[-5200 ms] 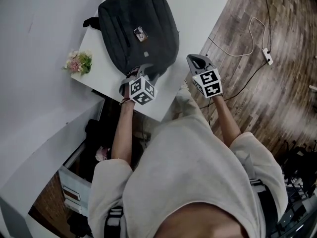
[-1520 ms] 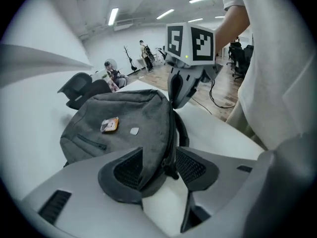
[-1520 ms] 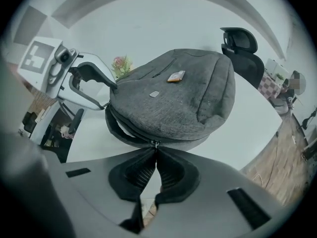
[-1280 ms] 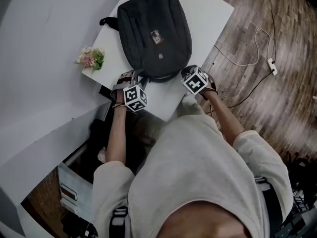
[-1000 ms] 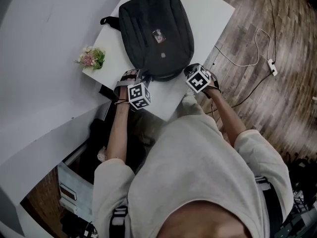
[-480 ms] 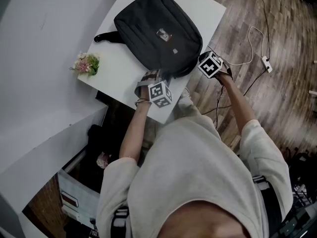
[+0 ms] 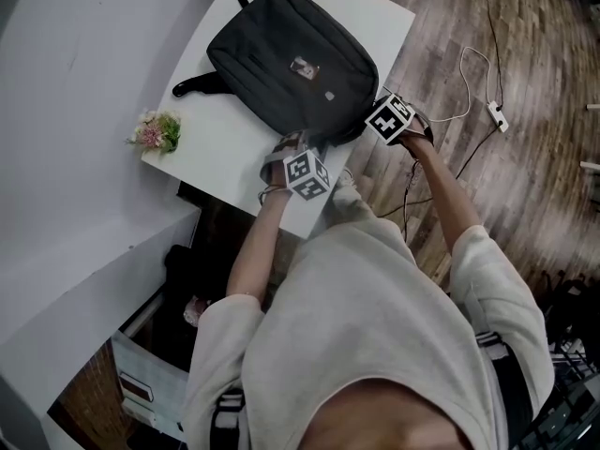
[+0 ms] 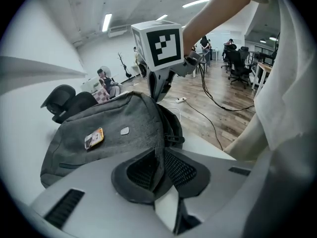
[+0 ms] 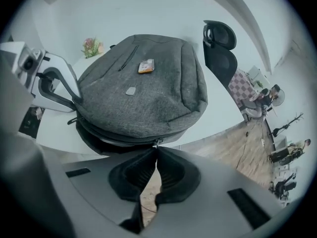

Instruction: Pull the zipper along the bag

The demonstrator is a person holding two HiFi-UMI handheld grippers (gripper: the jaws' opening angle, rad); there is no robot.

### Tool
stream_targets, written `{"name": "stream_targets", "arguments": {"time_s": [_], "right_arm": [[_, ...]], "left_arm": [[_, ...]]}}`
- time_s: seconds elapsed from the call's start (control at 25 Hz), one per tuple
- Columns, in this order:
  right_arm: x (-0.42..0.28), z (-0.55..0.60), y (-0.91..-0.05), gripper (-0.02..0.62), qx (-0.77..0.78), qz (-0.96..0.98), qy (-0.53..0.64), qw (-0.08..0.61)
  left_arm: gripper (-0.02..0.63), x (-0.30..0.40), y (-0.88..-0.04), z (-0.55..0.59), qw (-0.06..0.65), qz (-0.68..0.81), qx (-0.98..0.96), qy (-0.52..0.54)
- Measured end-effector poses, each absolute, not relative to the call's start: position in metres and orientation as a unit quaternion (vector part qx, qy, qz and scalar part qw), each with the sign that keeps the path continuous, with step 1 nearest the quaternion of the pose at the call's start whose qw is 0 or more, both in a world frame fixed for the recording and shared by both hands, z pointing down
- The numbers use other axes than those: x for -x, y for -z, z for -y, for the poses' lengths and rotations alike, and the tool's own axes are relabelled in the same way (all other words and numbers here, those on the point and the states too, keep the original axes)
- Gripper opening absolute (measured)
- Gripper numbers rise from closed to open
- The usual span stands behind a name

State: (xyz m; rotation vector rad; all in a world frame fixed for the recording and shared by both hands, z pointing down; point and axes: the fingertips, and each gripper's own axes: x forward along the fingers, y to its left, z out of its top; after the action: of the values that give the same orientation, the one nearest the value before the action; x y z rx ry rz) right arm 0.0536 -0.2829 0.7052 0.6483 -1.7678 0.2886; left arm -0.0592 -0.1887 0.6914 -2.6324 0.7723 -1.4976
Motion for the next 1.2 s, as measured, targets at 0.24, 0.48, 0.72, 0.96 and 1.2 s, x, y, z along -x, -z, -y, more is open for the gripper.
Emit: {"name": "stream_targets", "arguments": {"time_s": [0.24, 0.48, 0.72, 0.96, 1.2], "right_arm": [[-0.045, 0.261, -0.697, 0.025, -0.292, 0.752, -0.129, 0.577], [-0.012, 0.215, -0.703, 0.026, -0.26, 0.761, -0.144, 0.577], [0.011, 0.197, -0.707, 0.031, -0.259, 0.758, -0.151, 0.579], [0.014, 0.193, -0.707, 0.035, -0.262, 0.77, -0.169, 0.556], [0.01, 0.196, -0.702, 0.081, -0.294, 0.799, -0.214, 0.478]], "left_arm": [[0.078, 0.058, -0.693, 0.189, -0.006, -0.247, 0.847, 0.471], [0.077, 0.058, -0.693, 0.189, -0.016, -0.243, 0.85, 0.468], [0.075, 0.059, -0.694, 0.19, -0.02, -0.244, 0.851, 0.464], [0.075, 0.062, -0.693, 0.187, -0.016, -0.243, 0.852, 0.463], [0.08, 0.062, -0.681, 0.183, -0.016, -0.263, 0.86, 0.437]]}}
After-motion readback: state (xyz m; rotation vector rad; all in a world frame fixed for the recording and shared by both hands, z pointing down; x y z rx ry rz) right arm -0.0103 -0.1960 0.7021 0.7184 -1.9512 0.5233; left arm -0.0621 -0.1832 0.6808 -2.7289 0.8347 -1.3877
